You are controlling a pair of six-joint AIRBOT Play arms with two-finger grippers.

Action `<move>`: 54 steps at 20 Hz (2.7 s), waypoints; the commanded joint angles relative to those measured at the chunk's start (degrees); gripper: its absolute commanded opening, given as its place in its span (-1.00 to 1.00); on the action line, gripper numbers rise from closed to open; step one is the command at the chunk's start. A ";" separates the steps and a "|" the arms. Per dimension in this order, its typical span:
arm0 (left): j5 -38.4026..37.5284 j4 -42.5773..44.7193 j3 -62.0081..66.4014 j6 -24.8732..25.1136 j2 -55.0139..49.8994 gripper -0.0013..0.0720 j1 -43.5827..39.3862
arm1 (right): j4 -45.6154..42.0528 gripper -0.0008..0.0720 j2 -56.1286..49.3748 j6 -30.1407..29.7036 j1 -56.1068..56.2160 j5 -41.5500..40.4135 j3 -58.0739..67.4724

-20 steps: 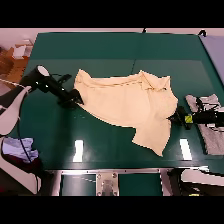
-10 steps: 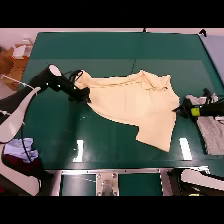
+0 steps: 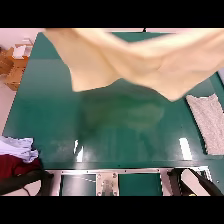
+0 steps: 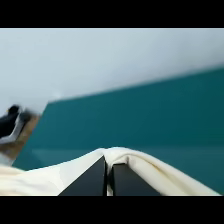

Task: Fold the shirts.

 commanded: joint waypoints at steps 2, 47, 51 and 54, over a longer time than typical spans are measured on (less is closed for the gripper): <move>8.68 4.37 6.01 1.57 14.14 -0.90 0.00 | -5.05 -0.93 6.82 -0.83 -1.11 -10.51 17.44; -27.67 6.03 -19.21 -5.14 -34.73 0.65 24.30 | -5.66 -0.23 -30.56 -11.37 -7.23 -4.31 -39.19; -18.97 7.30 -38.80 0.00 -26.88 0.65 24.15 | -5.64 -0.23 -27.47 -13.29 -11.04 -4.48 -47.23; -13.33 6.99 -49.94 1.07 -24.22 0.65 23.96 | -5.66 -0.23 -26.40 -13.33 -11.41 -4.42 -49.92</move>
